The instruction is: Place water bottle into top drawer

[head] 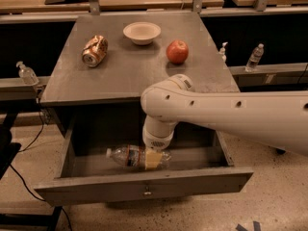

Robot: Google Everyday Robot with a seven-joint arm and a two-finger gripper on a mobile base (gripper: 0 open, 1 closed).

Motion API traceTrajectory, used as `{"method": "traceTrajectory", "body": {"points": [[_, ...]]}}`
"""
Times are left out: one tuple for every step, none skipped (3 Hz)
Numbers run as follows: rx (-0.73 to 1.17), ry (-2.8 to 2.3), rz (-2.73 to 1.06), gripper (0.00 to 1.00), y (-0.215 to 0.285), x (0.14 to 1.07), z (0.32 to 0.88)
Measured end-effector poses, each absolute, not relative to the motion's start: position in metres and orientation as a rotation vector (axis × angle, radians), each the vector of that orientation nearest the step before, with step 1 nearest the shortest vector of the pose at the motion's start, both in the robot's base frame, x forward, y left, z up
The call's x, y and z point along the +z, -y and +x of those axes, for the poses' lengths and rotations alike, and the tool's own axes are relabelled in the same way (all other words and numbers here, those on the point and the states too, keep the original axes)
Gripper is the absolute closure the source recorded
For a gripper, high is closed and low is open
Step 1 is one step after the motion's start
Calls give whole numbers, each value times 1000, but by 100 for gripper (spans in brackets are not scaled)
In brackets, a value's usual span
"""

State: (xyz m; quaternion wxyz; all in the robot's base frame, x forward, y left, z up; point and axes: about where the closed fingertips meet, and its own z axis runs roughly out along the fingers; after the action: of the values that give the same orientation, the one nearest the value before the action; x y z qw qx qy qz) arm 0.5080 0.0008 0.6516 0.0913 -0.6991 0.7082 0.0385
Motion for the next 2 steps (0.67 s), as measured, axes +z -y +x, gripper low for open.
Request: {"method": "traceTrajectory", "body": {"points": [[93, -2105, -2083, 80, 5, 650, 511], [79, -2120, -2082, 57, 5, 653, 510]]}}
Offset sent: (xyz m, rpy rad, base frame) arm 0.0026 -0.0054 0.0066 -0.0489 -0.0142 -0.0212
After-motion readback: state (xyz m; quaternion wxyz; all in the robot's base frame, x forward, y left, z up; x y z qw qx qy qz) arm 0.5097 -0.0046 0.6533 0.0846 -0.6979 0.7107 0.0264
